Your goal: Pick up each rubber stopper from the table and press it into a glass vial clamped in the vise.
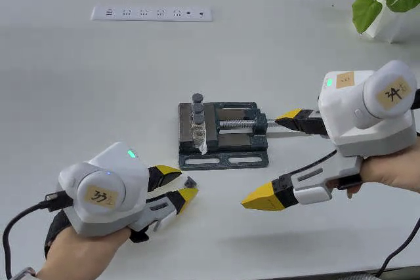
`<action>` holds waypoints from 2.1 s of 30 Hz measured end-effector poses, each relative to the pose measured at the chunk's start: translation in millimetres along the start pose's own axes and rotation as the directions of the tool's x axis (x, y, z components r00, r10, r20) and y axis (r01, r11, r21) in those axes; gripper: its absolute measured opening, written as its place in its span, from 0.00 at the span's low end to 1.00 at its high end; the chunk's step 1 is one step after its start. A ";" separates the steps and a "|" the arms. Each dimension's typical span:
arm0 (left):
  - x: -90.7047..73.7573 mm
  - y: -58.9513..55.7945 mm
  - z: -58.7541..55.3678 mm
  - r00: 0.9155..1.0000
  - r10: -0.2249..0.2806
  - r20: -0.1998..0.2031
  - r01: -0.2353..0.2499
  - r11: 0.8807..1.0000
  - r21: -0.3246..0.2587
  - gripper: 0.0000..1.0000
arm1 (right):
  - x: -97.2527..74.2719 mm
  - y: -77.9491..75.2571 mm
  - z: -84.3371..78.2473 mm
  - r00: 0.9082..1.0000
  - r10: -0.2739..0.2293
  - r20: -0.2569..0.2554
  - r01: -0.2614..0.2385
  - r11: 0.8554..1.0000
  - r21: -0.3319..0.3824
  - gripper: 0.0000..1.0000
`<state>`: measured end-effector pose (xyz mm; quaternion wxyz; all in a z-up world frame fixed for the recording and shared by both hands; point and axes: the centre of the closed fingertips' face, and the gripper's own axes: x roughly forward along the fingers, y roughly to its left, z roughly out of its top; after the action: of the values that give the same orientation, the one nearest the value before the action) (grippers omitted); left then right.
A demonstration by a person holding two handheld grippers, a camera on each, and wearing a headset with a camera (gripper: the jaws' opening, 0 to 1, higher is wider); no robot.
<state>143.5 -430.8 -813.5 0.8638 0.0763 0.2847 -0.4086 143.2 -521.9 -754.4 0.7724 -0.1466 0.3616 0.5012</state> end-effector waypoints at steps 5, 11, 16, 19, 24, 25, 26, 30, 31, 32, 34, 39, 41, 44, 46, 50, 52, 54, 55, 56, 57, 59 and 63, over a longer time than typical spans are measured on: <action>0.8 3.0 -4.6 1.000 -0.004 -0.012 0.004 1.000 0.002 0.13 | 0.5 -0.1 2.1 1.000 -0.006 0.014 0.006 1.000 0.008 0.95; 3.0 1.0 -5.5 1.000 -0.013 -0.018 0.013 1.000 0.003 0.09 | 0.9 -4.2 1.5 1.000 -0.011 0.014 0.010 1.000 0.015 0.94; 4.4 -0.3 -4.9 1.000 -0.014 -0.019 0.014 1.000 0.007 0.05 | -1.5 -0.6 -0.3 1.000 -0.013 0.014 0.013 1.000 0.023 0.93; 4.3 -0.2 -4.3 1.000 -0.010 -0.016 0.010 1.000 0.004 0.05 | -0.6 0.5 -3.2 1.000 -0.010 0.012 0.009 0.999 0.031 0.93; 3.8 -0.3 -3.7 1.000 -0.008 -0.011 0.009 1.000 0.012 0.04 | 1.3 3.6 -6.4 1.000 0.001 0.007 -0.001 0.999 0.038 0.92; 3.7 -0.9 -3.3 1.000 -0.010 -0.010 0.010 1.000 0.009 0.04 | 1.3 3.9 -6.4 1.000 0.001 0.008 -0.001 0.999 0.039 0.92; 3.5 -1.0 -2.7 1.000 -0.010 -0.007 0.010 1.000 0.009 0.04 | 1.3 4.3 -6.1 1.000 0.002 0.009 -0.002 0.999 0.039 0.92; 0.9 -1.3 1.1 1.000 -0.012 0.007 0.012 1.000 0.000 0.04 | 0.4 6.9 -4.7 1.000 0.007 0.008 -0.007 0.999 0.039 0.91; -1.0 -1.5 4.0 1.000 -0.012 0.017 0.012 1.000 -0.001 0.04 | 0.5 6.7 -4.4 1.000 0.006 0.005 -0.006 0.999 0.034 0.91; -2.4 -1.7 5.3 1.000 -0.015 0.021 0.015 1.000 -0.003 0.04 | 0.4 6.4 -4.0 1.000 0.005 0.004 -0.005 1.000 0.031 0.90; -5.5 -3.1 9.2 0.999 -0.022 0.036 0.022 1.000 0.009 0.03 | 0.3 6.0 -2.5 1.000 0.008 0.004 -0.008 1.000 0.027 0.90; -13.2 -4.0 21.3 0.996 -0.035 0.078 0.033 0.999 0.025 0.03 | -2.3 7.6 4.3 1.000 0.025 0.005 -0.025 1.000 0.011 0.88; -15.4 -2.9 23.4 0.996 -0.040 0.082 0.038 0.999 0.033 0.03 | -2.8 8.5 7.0 0.999 0.032 0.004 -0.032 0.999 0.008 0.87; -20.5 -4.9 32.8 0.993 -0.057 0.107 0.052 0.998 0.046 0.03 | -3.0 9.0 14.2 0.999 0.045 0.006 -0.045 0.999 -0.002 0.87; -23.3 -7.9 39.7 0.990 -0.073 0.124 0.066 0.996 0.055 0.03 | -3.5 10.7 18.3 0.998 0.055 0.006 -0.054 0.998 -0.010 0.87; -27.7 -15.9 52.6 0.981 -0.111 0.158 0.100 0.992 0.077 0.03 | -5.3 17.5 28.9 0.996 0.090 0.023 -0.090 0.996 -0.015 0.81; -29.7 -19.1 58.4 0.976 -0.127 0.175 0.113 0.990 0.089 0.03 | -6.4 20.9 33.7 0.993 0.111 0.028 -0.111 0.994 -0.009 0.77; -30.5 -22.2 63.1 0.969 -0.151 0.193 0.135 0.986 0.093 0.03 | -6.8 24.5 38.3 0.991 0.130 0.037 -0.130 0.991 -0.015 0.76; -30.5 -22.5 63.8 0.969 -0.154 0.195 0.138 0.986 0.097 0.03 | -6.4 26.4 40.1 0.990 0.139 0.037 -0.138 0.990 -0.016 0.74; -30.1 -24.6 65.0 0.967 -0.164 0.196 0.146 0.984 0.102 0.03 | -5.6 28.1 42.1 0.989 0.144 0.038 -0.143 0.990 -0.019 0.73; -30.3 -26.2 66.4 0.965 -0.171 0.199 0.152 0.983 0.106 0.03 | -5.3 29.8 42.5 0.988 0.151 0.034 -0.151 0.988 -0.027 0.72; -31.5 -33.3 72.4 0.960 -0.187 0.207 0.165 0.979 0.116 0.03 | -4.9 33.1 42.4 0.985 0.169 0.025 -0.168 0.985 -0.031 0.67; -32.8 -42.1 80.2 0.954 -0.209 0.215 0.185 0.974 0.130 0.03 | -4.9 38.4 42.9 0.979 0.204 0.018 -0.203 0.979 -0.034 0.55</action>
<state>129.9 -465.9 -724.8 0.8402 0.0471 0.1678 -0.5136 125.9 -482.4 -715.9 0.7184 -0.1158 0.3583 0.5849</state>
